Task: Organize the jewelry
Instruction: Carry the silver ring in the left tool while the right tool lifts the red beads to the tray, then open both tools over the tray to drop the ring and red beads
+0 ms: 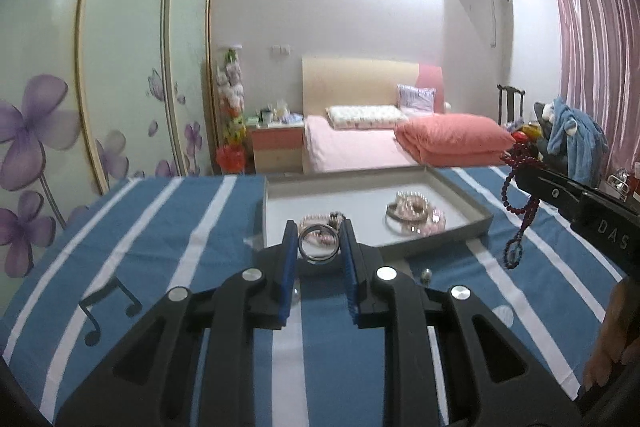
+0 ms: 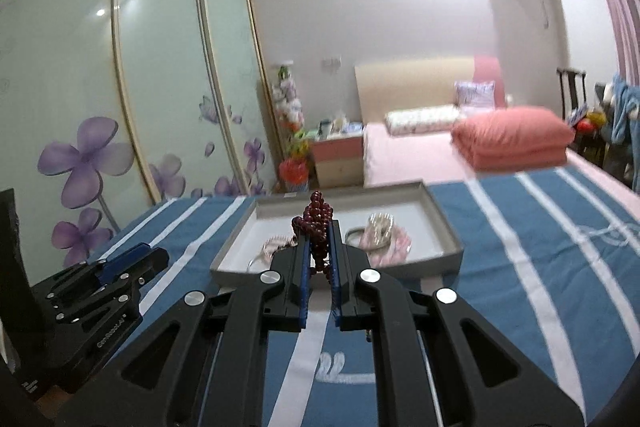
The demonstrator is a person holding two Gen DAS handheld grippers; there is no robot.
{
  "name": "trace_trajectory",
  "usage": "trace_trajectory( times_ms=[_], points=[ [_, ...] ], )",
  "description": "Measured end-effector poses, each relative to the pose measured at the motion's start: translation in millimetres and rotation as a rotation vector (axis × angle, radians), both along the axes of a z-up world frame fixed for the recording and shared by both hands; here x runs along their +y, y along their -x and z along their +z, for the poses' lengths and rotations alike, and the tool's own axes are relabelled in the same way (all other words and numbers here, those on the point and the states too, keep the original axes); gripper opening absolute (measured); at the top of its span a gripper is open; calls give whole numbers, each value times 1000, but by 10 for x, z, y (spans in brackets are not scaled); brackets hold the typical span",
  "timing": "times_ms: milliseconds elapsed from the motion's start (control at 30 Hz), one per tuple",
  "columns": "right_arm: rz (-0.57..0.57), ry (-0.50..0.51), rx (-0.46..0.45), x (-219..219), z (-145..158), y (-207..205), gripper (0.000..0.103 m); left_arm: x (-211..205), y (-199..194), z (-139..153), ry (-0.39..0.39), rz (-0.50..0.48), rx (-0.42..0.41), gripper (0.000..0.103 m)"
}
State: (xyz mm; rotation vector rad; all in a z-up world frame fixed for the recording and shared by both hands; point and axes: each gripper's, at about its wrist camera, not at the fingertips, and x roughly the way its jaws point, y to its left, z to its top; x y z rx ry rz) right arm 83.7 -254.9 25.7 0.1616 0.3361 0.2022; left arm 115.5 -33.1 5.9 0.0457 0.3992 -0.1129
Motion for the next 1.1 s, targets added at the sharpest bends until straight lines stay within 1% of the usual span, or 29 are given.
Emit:
trace_trajectory(
  times_ms=[133, 300, 533, 900, 1100],
  points=[
    [-29, 23, -51, 28, 37, -1, 9, -44, 23, 67, -5, 12, -34, 22],
    [-50, 35, -91, 37, 51, -7, 9, -107, 17, 116, -9, 25, -70, 22],
    [-76, 54, -137, 33, 66, -6, 9, -116, -15, 136, 2, 33, -86, 22],
    [-103, 64, -146, -24, 87, -168, 9, -111, -110, 126, 5, 35, -93, 22],
    [-102, 63, -139, -33, 73, -230, 9, -158, -247, 94, 4, 28, -77, 22]
  ],
)
